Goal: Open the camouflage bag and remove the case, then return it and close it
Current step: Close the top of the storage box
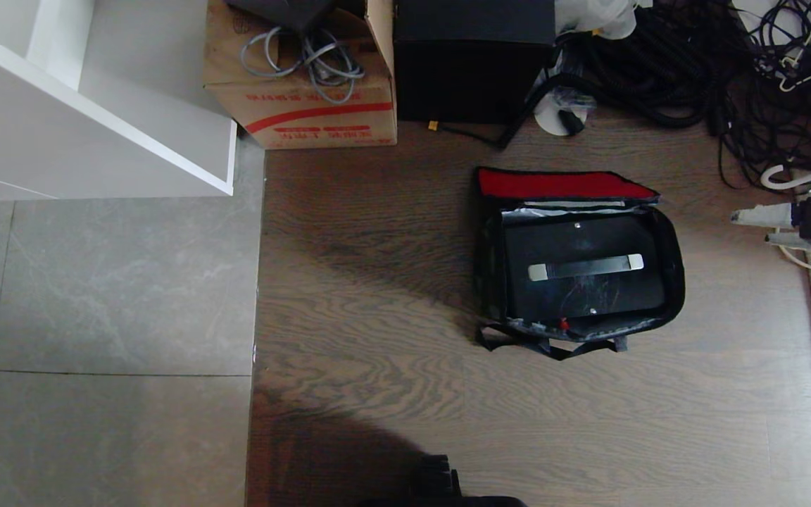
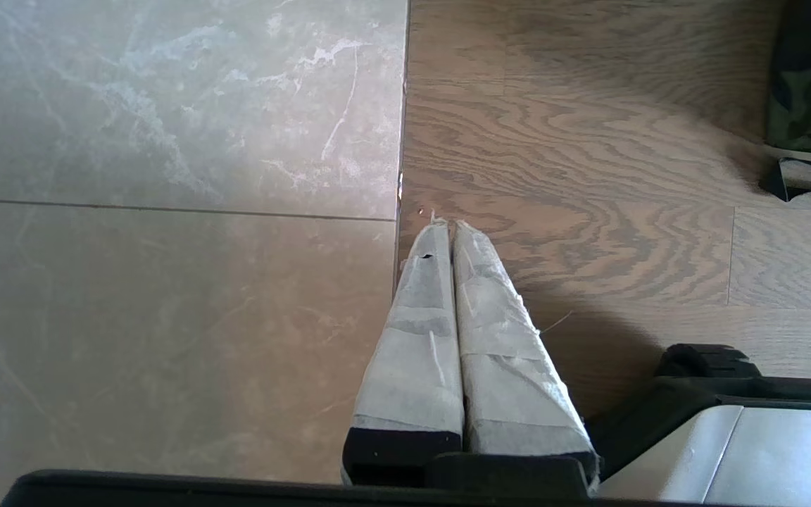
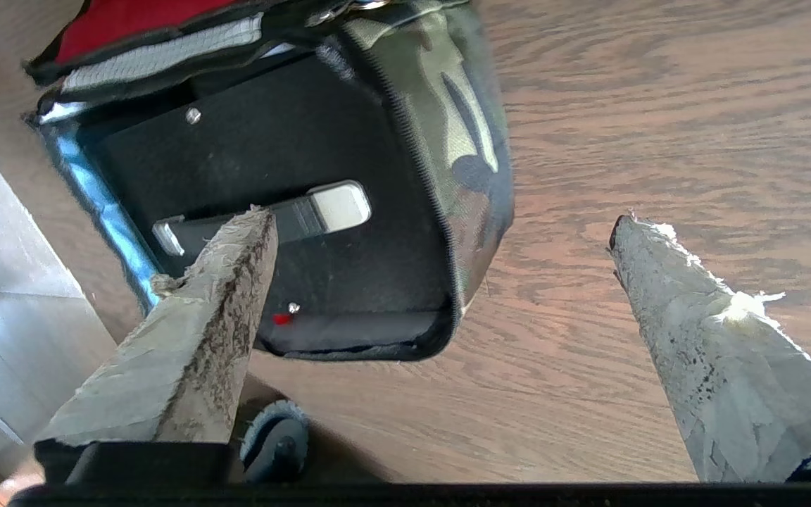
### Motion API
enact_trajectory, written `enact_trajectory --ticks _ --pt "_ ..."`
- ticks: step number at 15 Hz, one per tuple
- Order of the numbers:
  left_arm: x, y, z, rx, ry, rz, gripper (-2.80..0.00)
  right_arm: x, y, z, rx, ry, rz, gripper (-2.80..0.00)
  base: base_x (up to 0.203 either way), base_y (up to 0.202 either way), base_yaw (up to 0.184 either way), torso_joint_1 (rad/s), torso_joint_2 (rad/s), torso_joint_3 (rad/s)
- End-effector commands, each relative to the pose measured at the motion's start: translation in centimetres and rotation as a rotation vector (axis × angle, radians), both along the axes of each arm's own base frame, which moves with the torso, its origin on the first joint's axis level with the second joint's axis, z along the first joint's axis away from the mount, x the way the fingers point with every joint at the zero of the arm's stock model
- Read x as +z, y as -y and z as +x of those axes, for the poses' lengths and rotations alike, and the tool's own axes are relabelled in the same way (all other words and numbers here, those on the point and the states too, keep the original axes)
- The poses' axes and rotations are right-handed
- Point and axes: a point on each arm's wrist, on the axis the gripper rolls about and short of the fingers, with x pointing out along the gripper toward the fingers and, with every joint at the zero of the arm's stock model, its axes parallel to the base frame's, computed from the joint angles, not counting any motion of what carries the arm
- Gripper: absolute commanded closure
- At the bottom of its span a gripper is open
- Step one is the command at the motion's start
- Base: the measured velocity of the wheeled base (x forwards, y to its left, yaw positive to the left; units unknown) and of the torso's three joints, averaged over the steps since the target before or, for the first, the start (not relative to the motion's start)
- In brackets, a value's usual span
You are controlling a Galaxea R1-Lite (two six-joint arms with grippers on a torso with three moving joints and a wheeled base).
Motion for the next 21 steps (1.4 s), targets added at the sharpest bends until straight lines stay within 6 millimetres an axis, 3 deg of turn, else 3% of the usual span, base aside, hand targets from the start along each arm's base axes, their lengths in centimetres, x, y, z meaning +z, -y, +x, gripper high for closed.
enact_trajectory --ticks 1,7,21 --pt "-0.01 0.0 0.0 0.0 0.0 0.0 0.0 0.31 -0.06 -0.3 0.001 0.009 -0.003 -2.8 0.0 0.0 0.0 0.0 0.0 0.0" --pt "0.01 0.0 0.0 0.0 0.001 0.0 0.0 0.92 -0.37 -0.54 0.084 0.043 0.033 -2.8 0.0 0.0 0.0 0.0 0.0 0.0" --pt "0.03 0.0 -0.01 0.0 0.001 0.005 0.0 0.31 -0.47 -0.57 0.089 0.017 0.06 -2.8 0.0 -0.017 0.001 0.001 0.0 0.001"
